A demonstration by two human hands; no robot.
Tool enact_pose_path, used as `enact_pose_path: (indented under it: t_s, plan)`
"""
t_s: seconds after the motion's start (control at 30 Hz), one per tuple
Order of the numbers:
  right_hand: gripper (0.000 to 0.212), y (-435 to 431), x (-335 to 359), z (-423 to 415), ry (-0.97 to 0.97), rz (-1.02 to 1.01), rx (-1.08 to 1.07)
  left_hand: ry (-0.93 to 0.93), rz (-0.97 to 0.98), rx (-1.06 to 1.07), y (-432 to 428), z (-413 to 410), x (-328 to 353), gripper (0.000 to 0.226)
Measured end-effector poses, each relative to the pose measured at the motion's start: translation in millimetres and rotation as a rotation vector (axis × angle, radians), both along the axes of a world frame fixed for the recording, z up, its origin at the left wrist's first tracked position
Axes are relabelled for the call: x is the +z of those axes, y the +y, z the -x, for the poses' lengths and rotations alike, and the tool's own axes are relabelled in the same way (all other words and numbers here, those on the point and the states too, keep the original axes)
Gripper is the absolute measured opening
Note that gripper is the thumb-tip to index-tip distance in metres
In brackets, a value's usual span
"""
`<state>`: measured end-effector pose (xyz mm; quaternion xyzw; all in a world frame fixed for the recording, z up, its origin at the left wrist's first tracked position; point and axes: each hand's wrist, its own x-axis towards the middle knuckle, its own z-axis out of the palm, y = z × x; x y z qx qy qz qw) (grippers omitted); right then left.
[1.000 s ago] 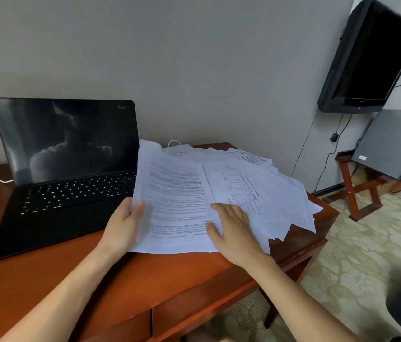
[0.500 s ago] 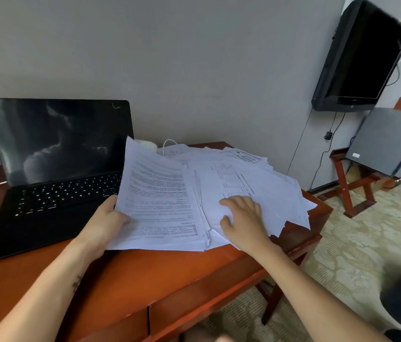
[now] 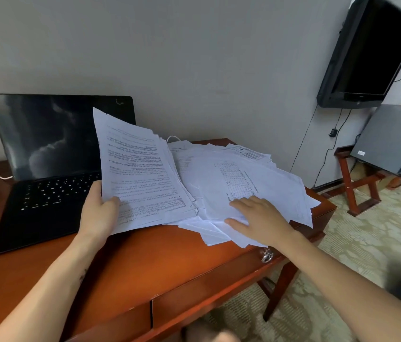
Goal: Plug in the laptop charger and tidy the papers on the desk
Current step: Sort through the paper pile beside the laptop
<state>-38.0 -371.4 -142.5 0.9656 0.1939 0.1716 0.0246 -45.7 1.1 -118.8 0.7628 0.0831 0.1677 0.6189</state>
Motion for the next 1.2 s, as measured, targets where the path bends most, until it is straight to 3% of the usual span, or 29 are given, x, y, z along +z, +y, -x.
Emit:
enact_pose_path:
  t_s: [0.13, 0.27, 0.4, 0.57, 0.63, 0.67, 0.83, 0.93, 1.1, 1.2]
  plan:
    - [0.049, 4.6, -8.8, 4.6, -0.222, -0.06, 0.051, -0.004, 0.014, -0.001, -0.7, -1.7, -2.1, 0.037]
    - [0.032, 8.9, -9.7, 11.9, -0.266, -0.057, 0.119, -0.006, 0.039, -0.009, -1.7, -2.5, -4.2, 0.036]
    - [0.035, 4.9, -6.9, 20.2, -0.193, -0.247, 0.083, -0.013, 0.067, -0.007, -1.1, -2.4, -4.8, 0.035]
    - [0.015, 3.6, 16.6, 18.7, -0.035, -0.388, -0.056, -0.053, 0.106, 0.009, -0.4, -3.1, -4.5, 0.037]
    - [0.022, -5.0, 21.5, 15.4, -0.059, -0.52, -0.129, -0.058, 0.104, 0.007, -1.1, -3.2, -4.1, 0.037]
    - [0.023, -10.2, 22.5, 14.6, -0.088, -0.523, -0.16, -0.059, 0.101, 0.004, -1.3, -2.9, -3.9, 0.036]
    - [0.026, -46.1, 15.9, 18.9, -0.268, -0.133, -0.109, -0.064, 0.129, -0.018, -5.1, -0.4, -3.0, 0.036]
    - [0.024, -58.8, 11.6, 29.7, -0.108, -0.105, -0.245, -0.047, 0.157, -0.03, -6.8, 0.2, -3.8, 0.035]
    - [0.054, -68.9, 16.2, 39.2, 0.226, -0.08, -0.382, -0.022, 0.171, -0.073, -7.8, -1.6, -10.5, 0.037]
    - [0.071, -66.3, 21.4, 41.6, 0.391, -0.154, -0.341, -0.012, 0.158, -0.08, -7.3, -1.7, -12.3, 0.035]
